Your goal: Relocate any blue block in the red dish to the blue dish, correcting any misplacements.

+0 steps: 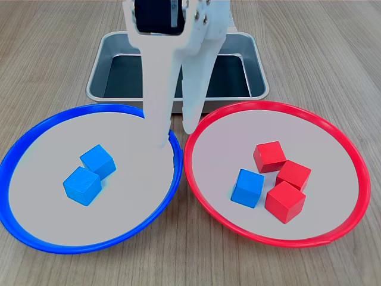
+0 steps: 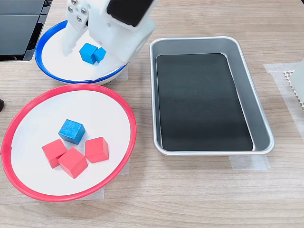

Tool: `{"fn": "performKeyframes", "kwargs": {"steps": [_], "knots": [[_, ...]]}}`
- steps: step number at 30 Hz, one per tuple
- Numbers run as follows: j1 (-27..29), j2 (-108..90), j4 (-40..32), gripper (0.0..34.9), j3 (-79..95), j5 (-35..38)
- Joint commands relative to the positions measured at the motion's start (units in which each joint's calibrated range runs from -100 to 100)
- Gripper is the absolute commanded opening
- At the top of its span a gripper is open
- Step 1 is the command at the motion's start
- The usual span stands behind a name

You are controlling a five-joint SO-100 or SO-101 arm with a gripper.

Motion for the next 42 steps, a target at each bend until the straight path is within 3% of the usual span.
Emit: {"fn": "performKeyframes", "kwargs": {"steps": [1,17,42], "knots": [[-1.8,1.1,0.2,16.2,-5.9,1.0],[-8.6,5.7,5.9,17.4,-6.7,1.2],[-8.5,18.5,4.8,16.9,-21.0,1.4]]}}
